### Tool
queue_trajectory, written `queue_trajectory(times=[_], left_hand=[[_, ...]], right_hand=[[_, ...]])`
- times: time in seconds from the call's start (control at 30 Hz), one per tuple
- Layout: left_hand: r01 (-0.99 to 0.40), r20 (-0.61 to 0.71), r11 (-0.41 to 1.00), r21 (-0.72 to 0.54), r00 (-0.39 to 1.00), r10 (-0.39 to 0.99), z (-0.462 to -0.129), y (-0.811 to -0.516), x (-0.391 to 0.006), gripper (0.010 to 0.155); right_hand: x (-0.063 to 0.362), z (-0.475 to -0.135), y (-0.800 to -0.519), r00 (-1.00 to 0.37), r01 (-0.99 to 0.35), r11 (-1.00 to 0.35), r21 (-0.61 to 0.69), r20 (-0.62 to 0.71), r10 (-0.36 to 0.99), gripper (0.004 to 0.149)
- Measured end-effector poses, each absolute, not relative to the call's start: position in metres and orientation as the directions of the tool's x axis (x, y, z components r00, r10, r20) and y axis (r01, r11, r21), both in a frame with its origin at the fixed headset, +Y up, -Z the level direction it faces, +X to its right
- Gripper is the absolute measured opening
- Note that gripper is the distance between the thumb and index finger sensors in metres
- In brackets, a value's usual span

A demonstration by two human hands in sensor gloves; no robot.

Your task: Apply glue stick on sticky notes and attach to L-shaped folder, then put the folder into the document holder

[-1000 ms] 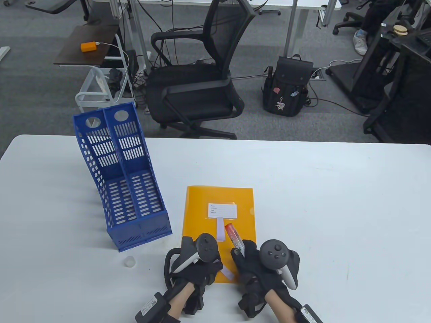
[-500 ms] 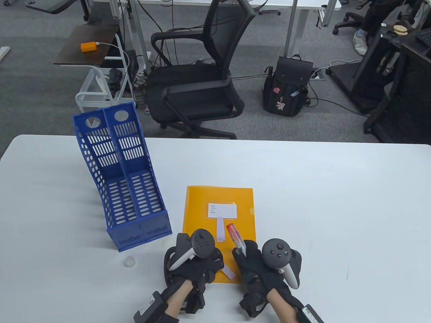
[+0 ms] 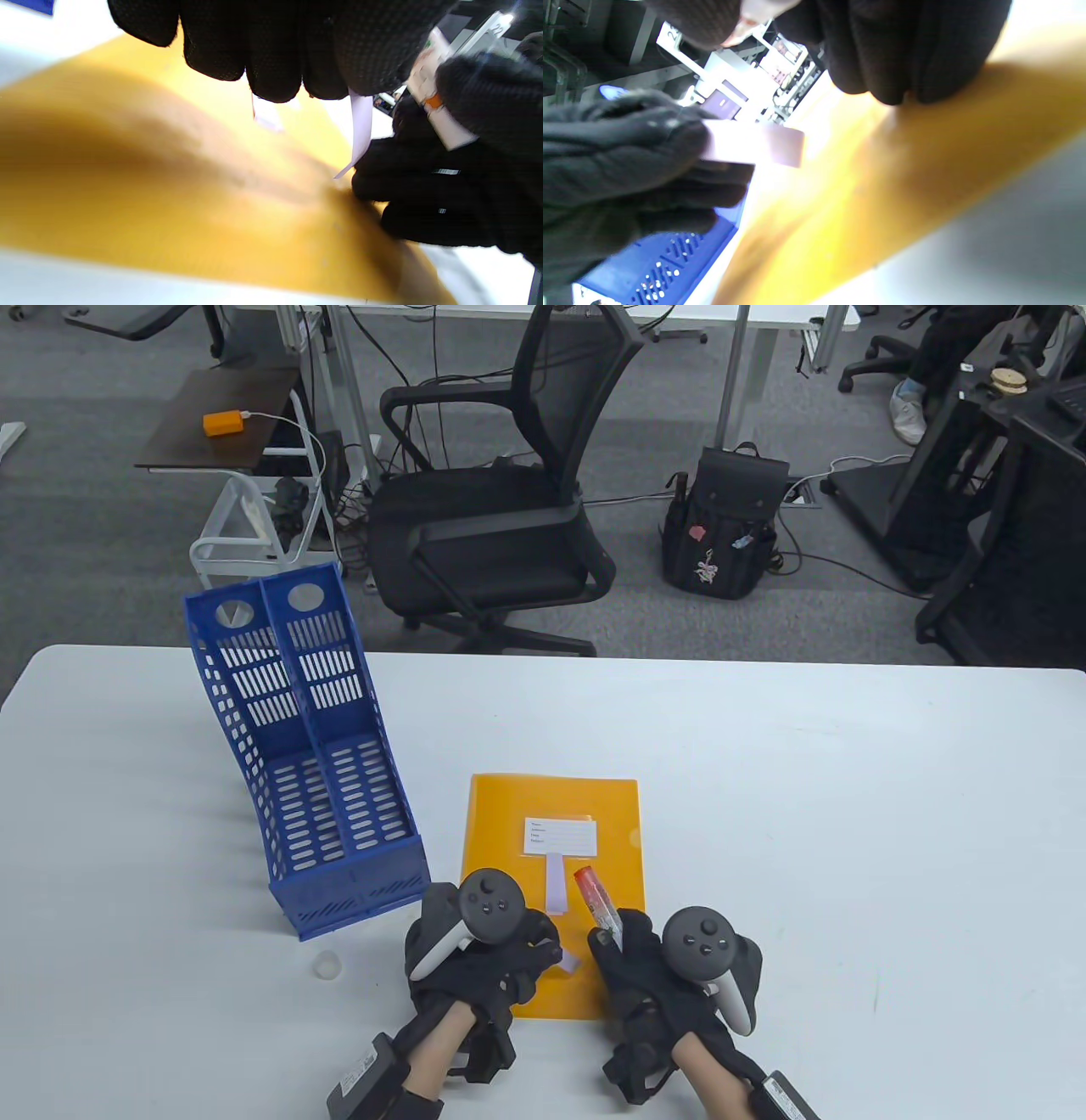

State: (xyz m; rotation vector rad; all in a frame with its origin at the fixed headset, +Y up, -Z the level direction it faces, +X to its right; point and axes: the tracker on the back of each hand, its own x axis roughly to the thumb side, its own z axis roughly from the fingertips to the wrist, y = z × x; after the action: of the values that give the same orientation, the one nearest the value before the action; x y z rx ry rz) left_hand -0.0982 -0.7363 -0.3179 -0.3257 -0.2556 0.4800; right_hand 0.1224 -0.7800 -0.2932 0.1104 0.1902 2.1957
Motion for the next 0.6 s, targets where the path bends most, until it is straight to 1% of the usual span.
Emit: queue_trajectory(times=[0.03, 0.17, 0.3, 0.4, 0.5, 0.6], left_hand=[[-0.404, 0.171, 0.846, -0.349, 0.86, 0.481, -0.318, -0.732, -0.099, 0.037], [-0.402, 0.175, 0.89, -0.217, 0.881, 0.44, -0.324, -0.714, -0.104, 0.039], [-0.353, 0.17, 0.928, -0.118, 0.914, 0.369, -0.336, -0.71, -0.105, 0.041], [-0.323, 0.154, 0.938, -0.127, 0.927, 0.341, -0.346, -0.715, -0.101, 0.042], [-0.242, 0.143, 0.964, -0.105, 0.956, 0.256, -0.358, -0.723, -0.094, 0.041], [-0.174, 0.111, 0.977, -0.122, 0.976, 0.187, -0.368, -0.733, -0.086, 0.041]], right_hand=[[0.122, -0.293, -0.78, -0.59, -0.793, -0.583, 0.178, 0.011, 0.807, 0.062], [0.123, -0.293, -0.78, -0.59, -0.793, -0.582, 0.178, 0.012, 0.807, 0.062], [0.124, -0.293, -0.78, -0.576, -0.803, -0.567, 0.181, 0.005, 0.817, 0.062], [0.126, -0.294, -0.781, -0.561, -0.814, -0.551, 0.183, -0.004, 0.828, 0.062], [0.127, -0.295, -0.781, -0.549, -0.822, -0.538, 0.184, -0.012, 0.836, 0.062], [0.128, -0.295, -0.781, -0.542, -0.827, -0.53, 0.186, -0.015, 0.84, 0.062]])
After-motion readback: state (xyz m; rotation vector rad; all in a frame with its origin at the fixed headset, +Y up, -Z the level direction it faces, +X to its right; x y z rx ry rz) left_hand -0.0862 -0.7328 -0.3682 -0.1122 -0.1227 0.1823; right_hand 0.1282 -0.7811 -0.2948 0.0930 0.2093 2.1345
